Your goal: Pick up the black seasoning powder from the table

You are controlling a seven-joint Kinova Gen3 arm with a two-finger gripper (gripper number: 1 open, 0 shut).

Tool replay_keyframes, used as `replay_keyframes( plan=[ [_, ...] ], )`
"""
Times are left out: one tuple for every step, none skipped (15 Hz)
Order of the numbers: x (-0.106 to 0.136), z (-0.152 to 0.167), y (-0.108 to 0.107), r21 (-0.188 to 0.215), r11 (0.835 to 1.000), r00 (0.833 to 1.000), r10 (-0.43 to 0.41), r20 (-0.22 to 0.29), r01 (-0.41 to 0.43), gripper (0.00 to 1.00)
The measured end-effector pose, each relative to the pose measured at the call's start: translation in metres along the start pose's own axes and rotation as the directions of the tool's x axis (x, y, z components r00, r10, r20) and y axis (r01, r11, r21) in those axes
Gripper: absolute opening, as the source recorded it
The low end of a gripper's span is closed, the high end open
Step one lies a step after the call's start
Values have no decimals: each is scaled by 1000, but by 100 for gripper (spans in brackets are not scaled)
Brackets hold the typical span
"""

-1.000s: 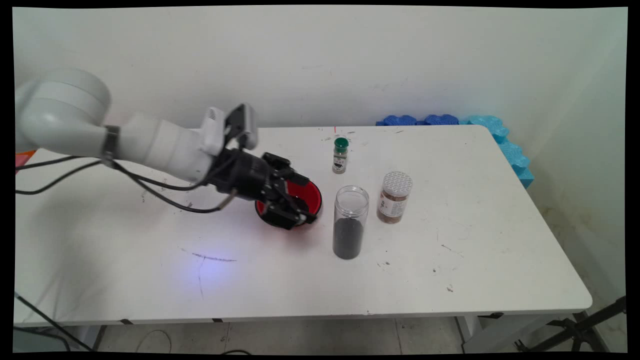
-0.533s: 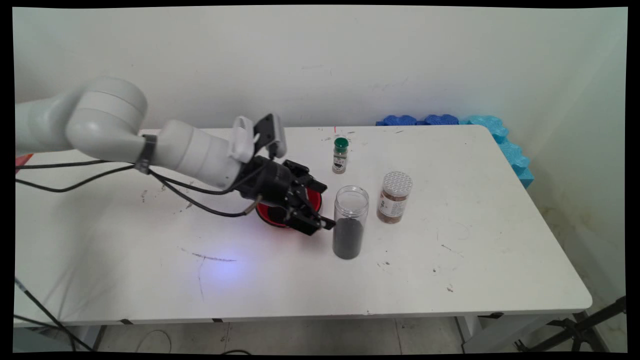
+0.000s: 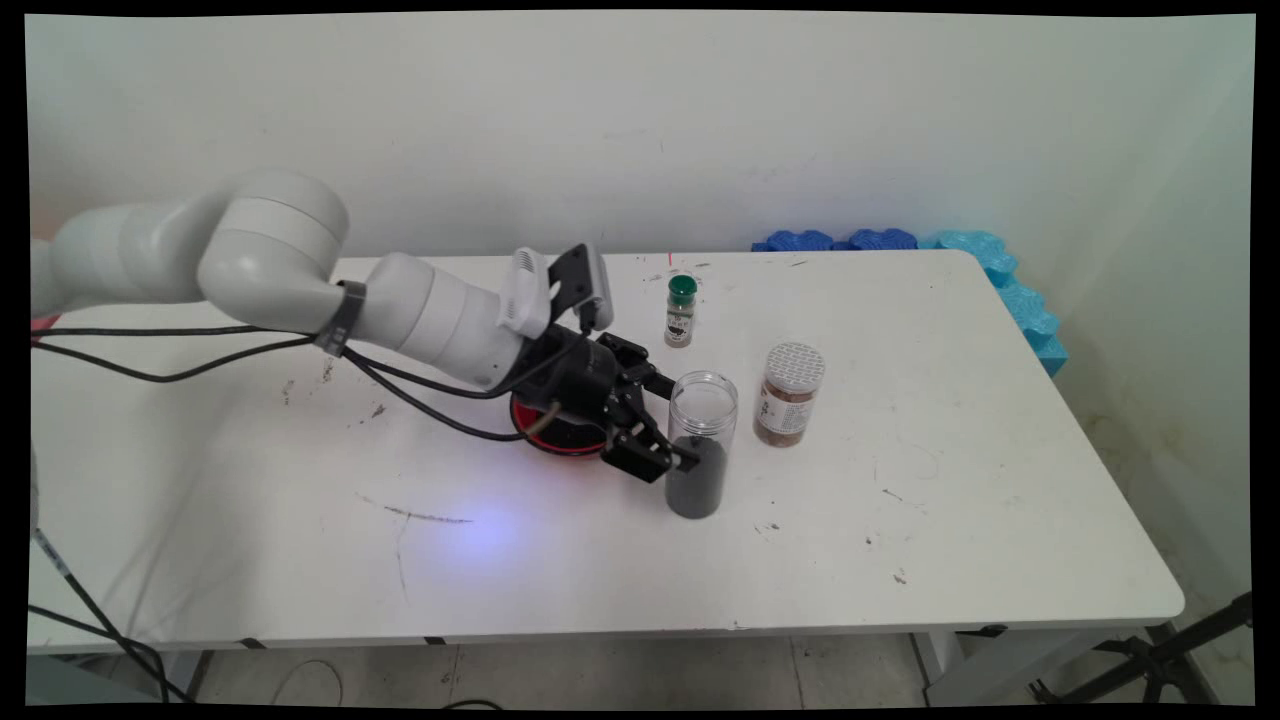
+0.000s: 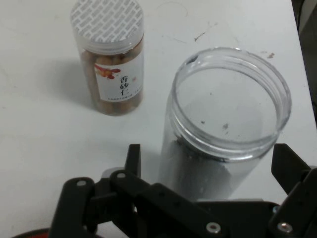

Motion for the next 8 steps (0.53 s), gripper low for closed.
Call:
replay_keyframes(
  plan=[
    [1,3,-1,-3,1000,1000,2,1,-2,100],
    [1,6,-1,-6,1000,1000,3,1,-3,100],
    [2,8,-2,-8,1000,1000,4,2,-4,100],
    [2,9,-2,-9,1000,1000,4,2,-4,100],
    [2,10,-2,-11,1000,1000,4,3,-4,100],
    [3,13,-3,-15,1000,1000,5,4,-5,100],
    [3,14,-3,-17,1000,1000,5,4,-5,100],
    [3,15,-3,-18,1000,1000,5,5,-5,100]
  ],
)
